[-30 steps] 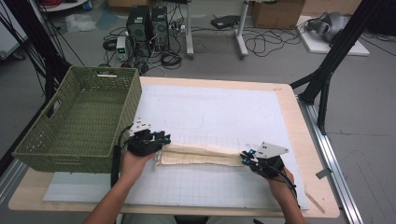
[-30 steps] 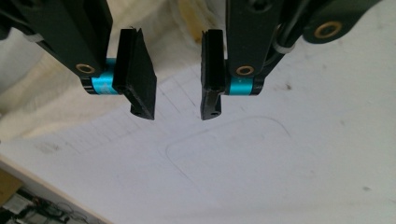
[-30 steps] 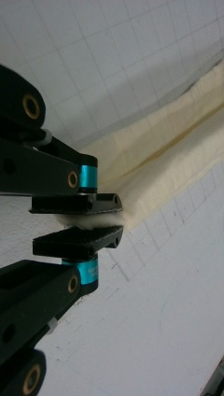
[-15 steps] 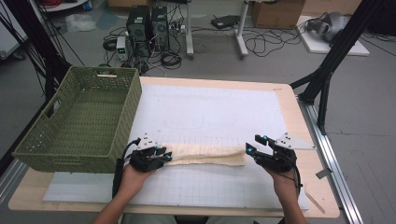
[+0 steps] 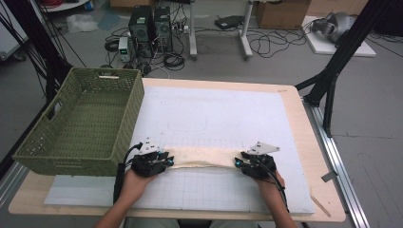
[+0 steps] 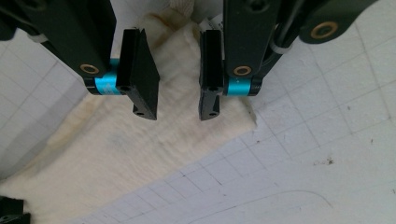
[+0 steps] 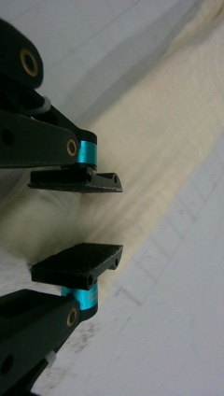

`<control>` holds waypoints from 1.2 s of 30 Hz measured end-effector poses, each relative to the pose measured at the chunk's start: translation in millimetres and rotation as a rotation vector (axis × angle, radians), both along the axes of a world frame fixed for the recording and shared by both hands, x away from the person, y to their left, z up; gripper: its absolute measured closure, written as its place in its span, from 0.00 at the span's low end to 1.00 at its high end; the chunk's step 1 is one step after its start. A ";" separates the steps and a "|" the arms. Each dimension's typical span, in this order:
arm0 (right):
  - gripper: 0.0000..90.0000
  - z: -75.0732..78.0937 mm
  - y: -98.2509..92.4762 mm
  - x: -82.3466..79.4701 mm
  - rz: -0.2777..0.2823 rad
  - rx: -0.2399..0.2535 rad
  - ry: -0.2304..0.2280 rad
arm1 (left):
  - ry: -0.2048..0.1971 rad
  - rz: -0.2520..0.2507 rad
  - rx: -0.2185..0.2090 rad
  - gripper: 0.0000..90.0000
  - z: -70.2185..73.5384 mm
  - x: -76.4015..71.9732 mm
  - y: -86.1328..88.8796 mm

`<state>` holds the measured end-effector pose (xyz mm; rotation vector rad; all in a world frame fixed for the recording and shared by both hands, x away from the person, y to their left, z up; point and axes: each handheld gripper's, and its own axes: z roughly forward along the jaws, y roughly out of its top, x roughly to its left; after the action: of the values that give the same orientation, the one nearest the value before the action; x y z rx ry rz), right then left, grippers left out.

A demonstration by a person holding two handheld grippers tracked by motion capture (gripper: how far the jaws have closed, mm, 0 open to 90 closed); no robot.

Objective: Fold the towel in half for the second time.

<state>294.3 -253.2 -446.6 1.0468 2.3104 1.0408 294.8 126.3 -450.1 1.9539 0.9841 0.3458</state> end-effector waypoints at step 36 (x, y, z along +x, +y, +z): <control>0.24 23.8 -79.8 -25.2 -0.251 0.101 -0.145 | -0.160 0.057 -0.228 0.20 28.6 1.9 27.8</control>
<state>269.0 -333.0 -422.8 1.2207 1.9715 1.1006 296.7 154.0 -421.4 1.6691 0.9335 0.3972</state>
